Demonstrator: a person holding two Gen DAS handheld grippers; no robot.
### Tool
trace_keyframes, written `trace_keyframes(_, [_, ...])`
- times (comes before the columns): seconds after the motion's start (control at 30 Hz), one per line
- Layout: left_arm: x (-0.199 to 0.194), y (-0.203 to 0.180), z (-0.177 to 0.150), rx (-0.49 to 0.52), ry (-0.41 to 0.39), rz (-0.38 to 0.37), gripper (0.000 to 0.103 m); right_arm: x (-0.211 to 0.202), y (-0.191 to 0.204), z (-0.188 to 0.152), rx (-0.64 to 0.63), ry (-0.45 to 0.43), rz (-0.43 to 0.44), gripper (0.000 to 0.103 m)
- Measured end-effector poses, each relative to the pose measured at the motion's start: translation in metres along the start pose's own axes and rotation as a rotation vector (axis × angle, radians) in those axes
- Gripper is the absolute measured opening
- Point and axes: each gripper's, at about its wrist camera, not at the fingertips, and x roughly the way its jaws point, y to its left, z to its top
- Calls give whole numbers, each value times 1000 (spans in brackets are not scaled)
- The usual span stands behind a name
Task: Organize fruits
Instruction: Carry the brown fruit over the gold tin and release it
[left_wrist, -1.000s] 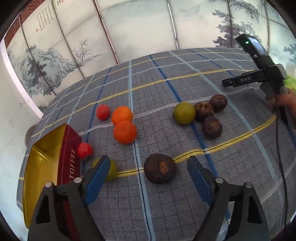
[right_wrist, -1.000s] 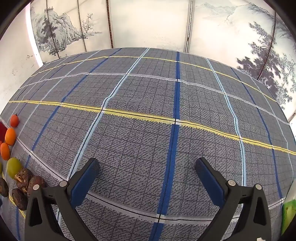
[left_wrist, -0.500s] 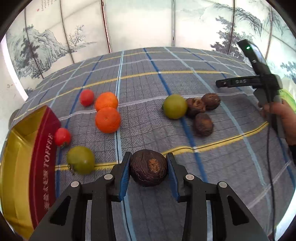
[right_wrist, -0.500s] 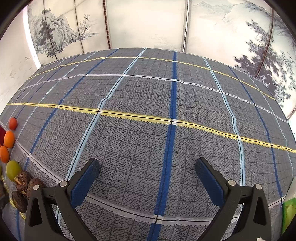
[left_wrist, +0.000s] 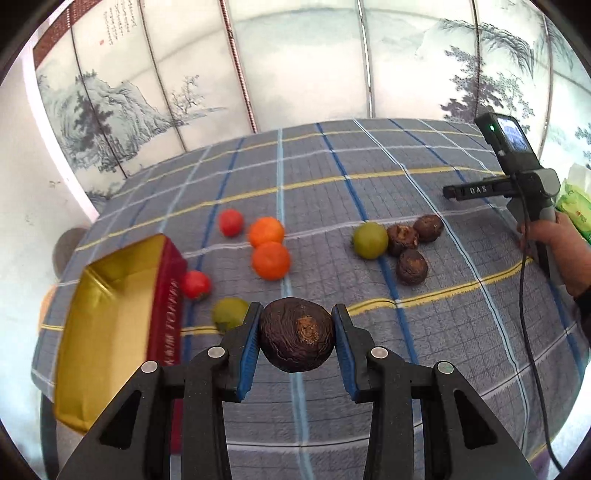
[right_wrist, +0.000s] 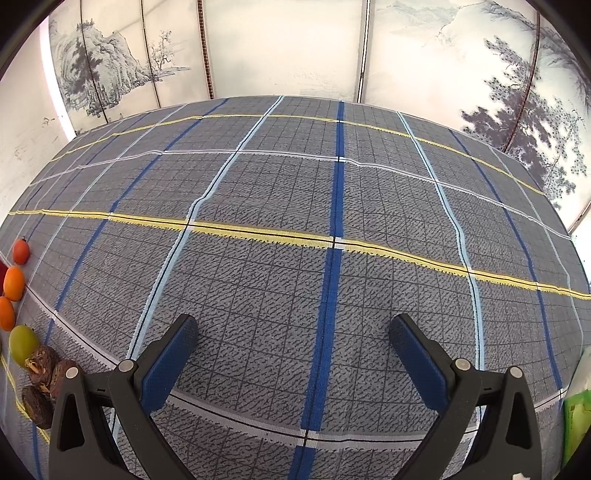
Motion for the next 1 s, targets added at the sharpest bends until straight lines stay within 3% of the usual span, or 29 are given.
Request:
trace_keyframes(0.53, [2,74,4,22,6,217,39,0,0,0,-2,-3,-1,103])
trace_keyframes(1.0, [56,155,-4,51,105,332,40,0,0,0,-3,-6,-2,103])
